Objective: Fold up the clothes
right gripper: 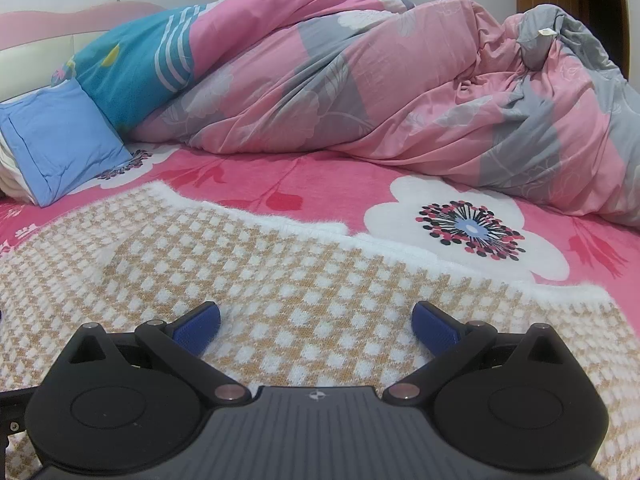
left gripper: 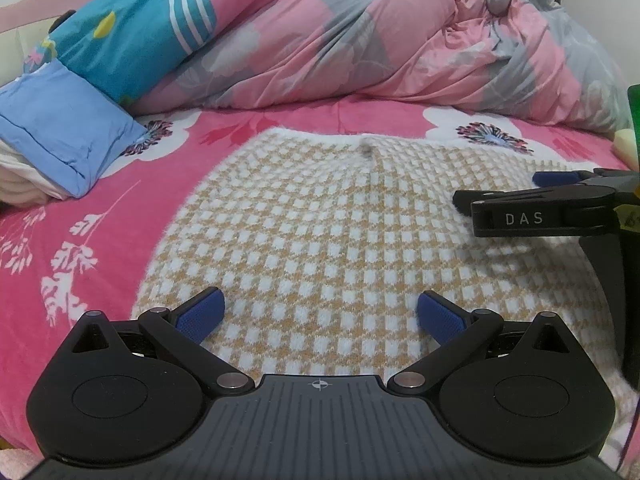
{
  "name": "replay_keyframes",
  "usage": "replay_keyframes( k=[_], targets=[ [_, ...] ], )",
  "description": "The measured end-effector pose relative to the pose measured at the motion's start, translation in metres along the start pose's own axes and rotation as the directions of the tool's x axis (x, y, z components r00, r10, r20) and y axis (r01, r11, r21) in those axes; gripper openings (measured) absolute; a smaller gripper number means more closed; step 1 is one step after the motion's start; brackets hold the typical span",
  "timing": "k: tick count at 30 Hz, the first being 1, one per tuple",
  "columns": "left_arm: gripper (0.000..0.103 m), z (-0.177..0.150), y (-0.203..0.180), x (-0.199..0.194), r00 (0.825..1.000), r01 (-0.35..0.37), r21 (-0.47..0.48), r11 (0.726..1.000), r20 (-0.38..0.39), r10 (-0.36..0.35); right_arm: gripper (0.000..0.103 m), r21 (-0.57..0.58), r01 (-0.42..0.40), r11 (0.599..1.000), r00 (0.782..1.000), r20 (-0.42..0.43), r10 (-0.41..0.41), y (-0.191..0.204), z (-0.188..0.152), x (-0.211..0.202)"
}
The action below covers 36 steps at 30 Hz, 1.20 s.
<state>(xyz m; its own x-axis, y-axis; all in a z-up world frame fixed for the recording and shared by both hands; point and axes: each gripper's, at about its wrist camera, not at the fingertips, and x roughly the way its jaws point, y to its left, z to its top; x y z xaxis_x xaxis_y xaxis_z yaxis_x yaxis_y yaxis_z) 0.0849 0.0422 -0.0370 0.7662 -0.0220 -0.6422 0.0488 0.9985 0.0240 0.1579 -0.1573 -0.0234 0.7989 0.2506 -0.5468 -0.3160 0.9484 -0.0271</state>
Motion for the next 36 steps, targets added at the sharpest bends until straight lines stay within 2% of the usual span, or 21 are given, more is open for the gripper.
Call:
replay_keyframes(
  k=[25,36],
  targets=[
    [0.103,-0.0020,-0.0002,-0.0002,1.000,0.003,-0.019,1.000,0.013,-0.003,0.103,0.000,0.000,1.000,1.000,0.001,0.000,-0.0004,-0.0004,0.0000],
    [0.103,0.0014,0.0013,0.0009,1.000,0.019,-0.017,1.000,-0.015,-0.019,0.103,0.001,0.000,1.000,1.000,0.005,0.000,0.0003,-0.0009,-0.0002]
  ],
)
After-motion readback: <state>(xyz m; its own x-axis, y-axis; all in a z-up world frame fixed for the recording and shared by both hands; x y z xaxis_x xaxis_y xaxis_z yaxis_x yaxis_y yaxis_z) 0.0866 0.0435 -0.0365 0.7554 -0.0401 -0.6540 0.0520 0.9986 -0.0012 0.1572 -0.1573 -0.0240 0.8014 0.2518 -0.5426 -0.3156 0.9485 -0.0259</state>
